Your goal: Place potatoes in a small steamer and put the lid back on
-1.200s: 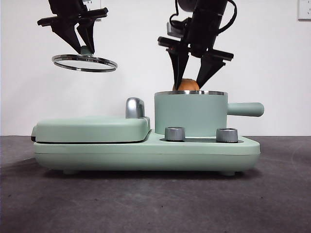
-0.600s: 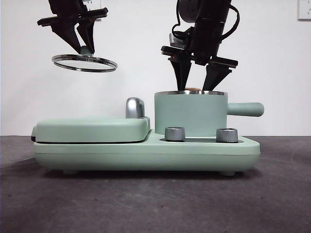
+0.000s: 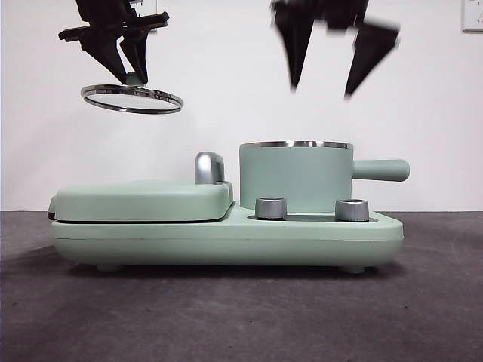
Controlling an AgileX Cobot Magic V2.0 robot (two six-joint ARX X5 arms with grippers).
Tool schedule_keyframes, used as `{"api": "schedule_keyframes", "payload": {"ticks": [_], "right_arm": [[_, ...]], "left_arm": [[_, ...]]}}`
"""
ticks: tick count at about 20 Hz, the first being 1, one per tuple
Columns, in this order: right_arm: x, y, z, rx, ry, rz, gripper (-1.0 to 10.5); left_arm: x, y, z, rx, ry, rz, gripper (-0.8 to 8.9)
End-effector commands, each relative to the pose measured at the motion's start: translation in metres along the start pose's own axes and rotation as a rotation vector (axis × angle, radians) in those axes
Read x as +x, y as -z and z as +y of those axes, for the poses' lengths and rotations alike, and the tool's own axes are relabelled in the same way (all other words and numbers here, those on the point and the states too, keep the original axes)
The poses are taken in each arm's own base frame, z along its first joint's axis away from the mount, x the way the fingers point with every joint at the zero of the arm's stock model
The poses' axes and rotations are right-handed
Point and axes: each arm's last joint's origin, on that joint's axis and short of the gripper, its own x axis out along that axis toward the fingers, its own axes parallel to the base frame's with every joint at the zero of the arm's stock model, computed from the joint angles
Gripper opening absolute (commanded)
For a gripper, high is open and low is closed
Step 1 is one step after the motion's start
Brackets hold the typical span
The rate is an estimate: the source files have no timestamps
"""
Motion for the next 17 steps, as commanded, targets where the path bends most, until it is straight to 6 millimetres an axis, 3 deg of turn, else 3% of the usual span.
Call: {"api": "schedule_keyframes", "payload": {"ticks": [1,5,10,13,17], "right_arm": [[-0.033,0.015,0.004,-0.019,0.042,-0.013,4.4],[-0.088,0.065,0.004,-0.049,0.014,-0.078,4.4],[-0.131,0.160,-0.008,-0.091,-0.022,-0.128,4.4],[-0.134,0.214,-0.018,-0.066,-0.083,-0.233,4.4],[-0.116,0.275,-0.033,-0.025,-0.158,-0.357,4.4]], "left_arm": [[-0.015,-0.010,-0.004,-0.003,0.008,-0.073,0.05],[-0.015,-0.009,-0.012,0.011,0.023,-0.070,0.05],[-0.015,-0.009,-0.030,0.042,0.053,-0.067,0.05],[-0.015,-0.008,-0.043,0.063,0.075,-0.068,0.05],[-0.016,-0.007,-0.056,0.090,0.097,-0.067,0.05]]}}
